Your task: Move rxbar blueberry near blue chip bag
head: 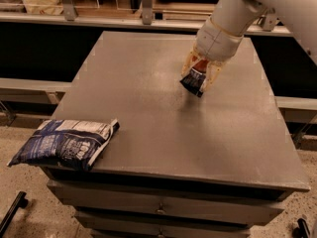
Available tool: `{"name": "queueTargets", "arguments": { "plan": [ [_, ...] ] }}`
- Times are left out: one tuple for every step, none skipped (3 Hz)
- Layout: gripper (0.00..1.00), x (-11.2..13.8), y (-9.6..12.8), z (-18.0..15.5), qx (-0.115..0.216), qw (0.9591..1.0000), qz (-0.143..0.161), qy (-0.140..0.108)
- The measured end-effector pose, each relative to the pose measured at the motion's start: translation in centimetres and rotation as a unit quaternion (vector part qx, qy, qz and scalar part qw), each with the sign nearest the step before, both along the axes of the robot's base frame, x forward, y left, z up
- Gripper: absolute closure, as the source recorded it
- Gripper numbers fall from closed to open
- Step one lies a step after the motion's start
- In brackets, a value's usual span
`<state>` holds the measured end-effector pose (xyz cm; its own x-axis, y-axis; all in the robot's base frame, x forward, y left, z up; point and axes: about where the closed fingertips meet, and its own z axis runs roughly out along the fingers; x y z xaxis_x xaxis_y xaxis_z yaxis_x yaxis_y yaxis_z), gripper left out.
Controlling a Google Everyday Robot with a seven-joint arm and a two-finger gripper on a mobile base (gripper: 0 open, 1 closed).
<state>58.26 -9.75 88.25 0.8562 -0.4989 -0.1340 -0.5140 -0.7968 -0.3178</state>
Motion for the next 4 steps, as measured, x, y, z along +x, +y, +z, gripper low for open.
{"name": "queueTargets", "arguments": {
  "plan": [
    [1.0, 0.2, 0.5, 0.6, 0.015, 0.9999, 0.001, -0.005],
    [1.0, 0.3, 0.6, 0.5, 0.015, 0.9999, 0.0, -0.006],
    [1.0, -0.4, 1.5, 0.8, 0.028, 0.9987, 0.038, -0.02],
    [1.0, -2.8, 3.9, 2.5, 0.076, 0.9864, 0.134, -0.059]
  ]
}}
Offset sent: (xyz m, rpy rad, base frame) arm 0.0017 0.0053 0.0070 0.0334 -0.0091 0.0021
